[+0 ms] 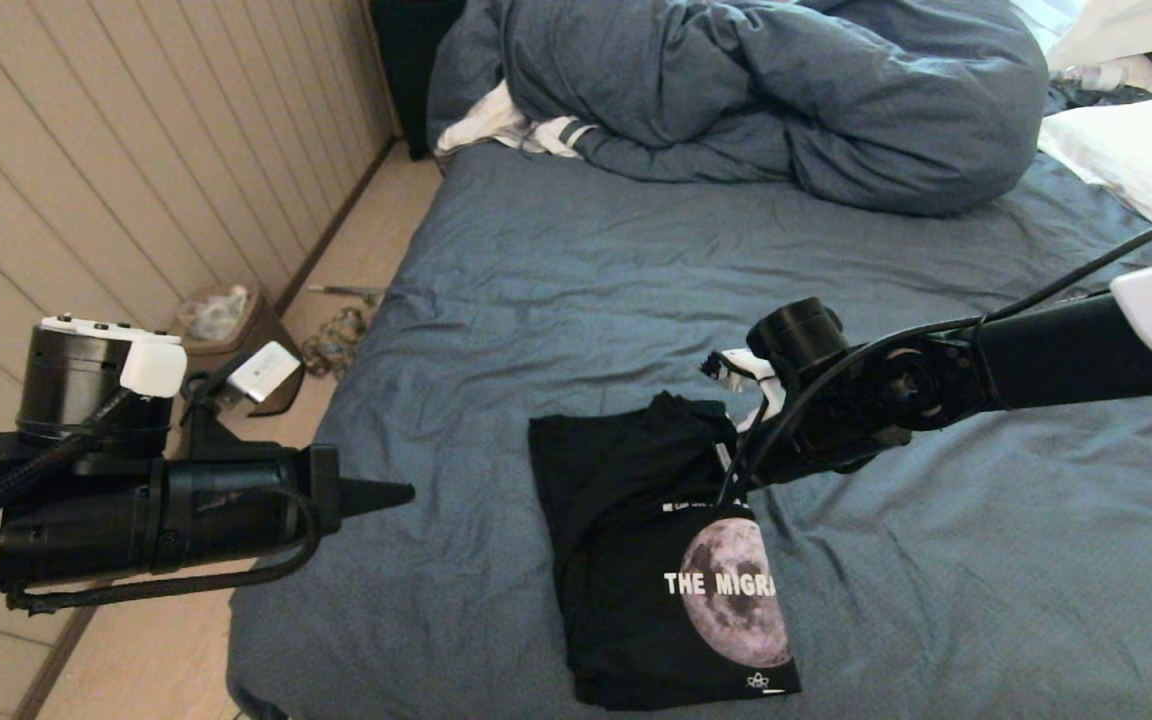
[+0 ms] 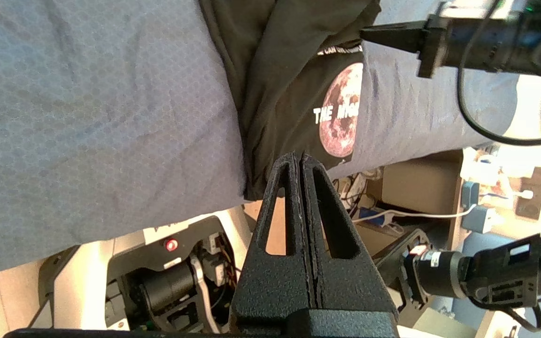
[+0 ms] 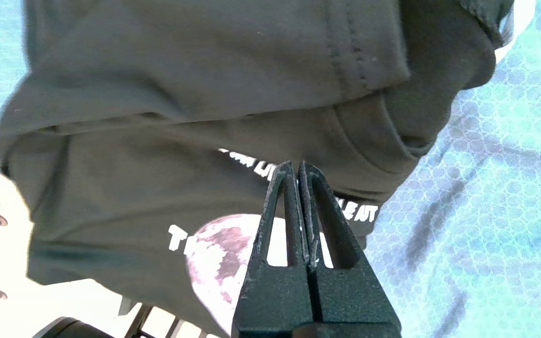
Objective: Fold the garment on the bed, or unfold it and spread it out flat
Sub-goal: Fold the black T-shirt
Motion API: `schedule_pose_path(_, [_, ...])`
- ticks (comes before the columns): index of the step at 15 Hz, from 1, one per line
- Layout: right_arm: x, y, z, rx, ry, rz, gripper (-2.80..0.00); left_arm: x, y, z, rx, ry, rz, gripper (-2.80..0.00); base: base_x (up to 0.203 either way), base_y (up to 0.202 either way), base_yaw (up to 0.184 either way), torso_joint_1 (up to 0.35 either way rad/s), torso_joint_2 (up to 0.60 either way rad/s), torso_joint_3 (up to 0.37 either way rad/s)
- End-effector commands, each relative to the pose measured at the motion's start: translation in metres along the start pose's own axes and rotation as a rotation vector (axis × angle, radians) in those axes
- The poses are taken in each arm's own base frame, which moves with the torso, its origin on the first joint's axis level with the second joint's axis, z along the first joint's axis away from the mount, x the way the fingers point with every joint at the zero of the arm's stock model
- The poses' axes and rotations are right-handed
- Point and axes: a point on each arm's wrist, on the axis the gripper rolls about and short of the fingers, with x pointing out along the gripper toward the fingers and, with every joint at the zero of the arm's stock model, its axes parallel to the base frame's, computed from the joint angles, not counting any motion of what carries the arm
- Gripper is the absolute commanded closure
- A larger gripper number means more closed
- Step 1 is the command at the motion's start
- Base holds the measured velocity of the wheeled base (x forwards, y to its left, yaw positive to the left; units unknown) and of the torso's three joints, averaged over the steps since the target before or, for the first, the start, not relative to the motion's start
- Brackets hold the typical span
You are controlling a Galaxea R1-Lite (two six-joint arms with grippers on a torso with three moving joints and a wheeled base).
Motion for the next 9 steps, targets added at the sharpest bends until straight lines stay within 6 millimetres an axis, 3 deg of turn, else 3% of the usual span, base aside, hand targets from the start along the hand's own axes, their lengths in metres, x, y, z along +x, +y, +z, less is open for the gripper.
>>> schedule_pose_path(1, [0.011, -0.002, -0.001, 0.004, 0.019, 0.0, 0.0, 0.001, 0.0, 0.0, -0.004, 0.003, -0.002, 0.0, 0.0, 0.0, 0.0, 0.0, 0.0, 0.0])
schedule_pose_path(5, [0.039, -0.001, 0.026, -0.006, -0.03, 0.006, 0.0, 0.002, 0.001, -0.001, -0.006, 0.01, -0.005, 0.0, 0.0, 0.0, 0.0, 0.0, 0.0, 0.0])
schedule_pose_path(9, [0.054, 0.005, 0.038, -0.018, -0.008, 0.011, 0.0, 0.001, 0.0, -0.001, -0.005, 0.008, -0.007, 0.0, 0.0, 0.0, 0.0, 0.0, 0.0, 0.0])
